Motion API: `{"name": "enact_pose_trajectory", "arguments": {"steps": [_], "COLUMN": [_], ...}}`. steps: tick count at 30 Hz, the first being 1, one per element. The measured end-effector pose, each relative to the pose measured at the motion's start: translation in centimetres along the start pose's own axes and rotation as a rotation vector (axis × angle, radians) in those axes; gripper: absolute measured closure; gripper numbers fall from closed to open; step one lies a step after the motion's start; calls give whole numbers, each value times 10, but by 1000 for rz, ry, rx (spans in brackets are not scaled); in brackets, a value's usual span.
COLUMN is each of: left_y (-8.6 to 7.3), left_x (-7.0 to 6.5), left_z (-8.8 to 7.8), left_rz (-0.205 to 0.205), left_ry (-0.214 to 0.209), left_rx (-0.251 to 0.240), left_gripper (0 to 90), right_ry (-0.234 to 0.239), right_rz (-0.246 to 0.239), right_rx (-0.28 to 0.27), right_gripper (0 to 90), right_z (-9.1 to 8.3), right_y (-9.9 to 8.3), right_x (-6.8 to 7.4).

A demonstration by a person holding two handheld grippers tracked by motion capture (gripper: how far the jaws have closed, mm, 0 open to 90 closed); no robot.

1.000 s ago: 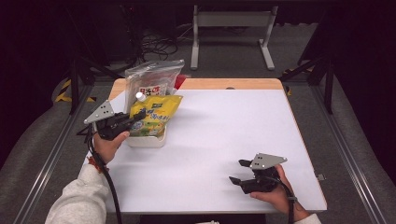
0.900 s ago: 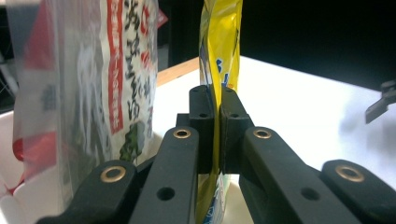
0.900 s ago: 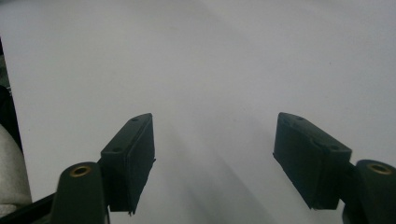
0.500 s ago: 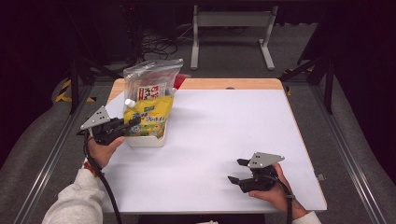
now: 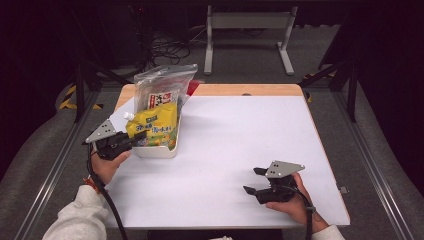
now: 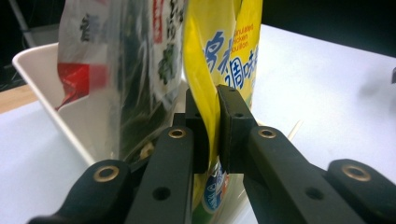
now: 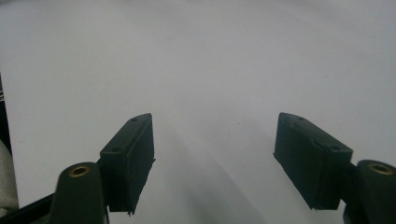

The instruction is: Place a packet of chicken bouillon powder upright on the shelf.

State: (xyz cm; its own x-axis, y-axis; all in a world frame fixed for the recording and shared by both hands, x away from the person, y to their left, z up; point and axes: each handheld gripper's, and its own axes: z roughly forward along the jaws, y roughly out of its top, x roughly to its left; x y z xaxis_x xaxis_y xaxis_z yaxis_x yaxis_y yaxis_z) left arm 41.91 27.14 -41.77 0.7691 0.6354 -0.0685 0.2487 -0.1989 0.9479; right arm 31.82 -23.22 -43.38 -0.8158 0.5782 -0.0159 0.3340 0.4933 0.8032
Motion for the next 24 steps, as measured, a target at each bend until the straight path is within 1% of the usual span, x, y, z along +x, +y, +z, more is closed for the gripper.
{"name": "enact_pose_trajectory", "arguments": {"steps": [1,2,4,5,6,10,12,13,17,20,24], "left_y": [-2,-2,-4,-4,-5,-7,-8,-9,-9,-8,-7], "left_x": [-1,-1,-1,-1,0,1,1,0,-2,-3,-3], "left_z": [0,0,0,0,0,1,0,0,-1,-1,0], "left_rz": [-17,-9,-9,-10,-7,-35,-33,-39,-24,-26,-28], "left_ry": [1,2,5,0,5,7,9,11,24,35,40], "left_rx": [-4,5,7,8,14,12,10,7,15,26,22], "left_gripper": [840,840,841,843,845,848,844,844,829,783,765], "right_ry": [-2,-6,-11,-10,-9,-10,-17,-17,-28,-36,-40], "right_rz": [-1,-8,-13,-10,-8,-15,-18,-18,-20,-29,-29], "right_rx": [-2,-6,-9,-10,-10,-4,-3,-3,-1,-2,-4], "right_gripper": [283,283,282,282,281,280,280,280,287,290,295], "right_z": [-1,-2,-3,-4,-4,-3,-3,-3,-3,-4,-6], "right_y": [0,0,1,1,1,1,1,1,1,0,0], "right_x": [0,0,0,0,0,1,2,2,1,1,2]}}
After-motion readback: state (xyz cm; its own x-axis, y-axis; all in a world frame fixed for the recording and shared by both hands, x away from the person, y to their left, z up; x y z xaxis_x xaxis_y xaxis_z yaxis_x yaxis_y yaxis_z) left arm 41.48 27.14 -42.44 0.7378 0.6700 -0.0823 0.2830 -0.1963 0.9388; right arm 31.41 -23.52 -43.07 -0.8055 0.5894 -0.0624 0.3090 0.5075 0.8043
